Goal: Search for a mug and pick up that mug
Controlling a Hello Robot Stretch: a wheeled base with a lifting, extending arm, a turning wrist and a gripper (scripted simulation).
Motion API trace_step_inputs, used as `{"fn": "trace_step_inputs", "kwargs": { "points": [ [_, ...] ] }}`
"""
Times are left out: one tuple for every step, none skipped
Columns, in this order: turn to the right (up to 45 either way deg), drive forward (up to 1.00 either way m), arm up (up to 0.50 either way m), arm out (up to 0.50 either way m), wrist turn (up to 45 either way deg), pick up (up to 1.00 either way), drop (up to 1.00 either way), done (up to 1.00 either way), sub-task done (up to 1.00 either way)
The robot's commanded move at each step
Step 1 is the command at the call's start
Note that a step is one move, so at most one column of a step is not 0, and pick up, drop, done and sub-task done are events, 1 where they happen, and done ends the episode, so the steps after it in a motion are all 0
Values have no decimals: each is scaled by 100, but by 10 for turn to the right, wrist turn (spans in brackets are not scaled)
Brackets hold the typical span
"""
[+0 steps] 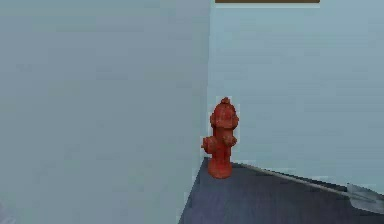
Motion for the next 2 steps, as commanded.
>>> {"fn": "trace_step_inputs", "kwargs": {
  "points": [
    [90,0,0,0,0,0,0,0,0],
    [0,30,0,0,0,0,0,0,0]
  ]
}}
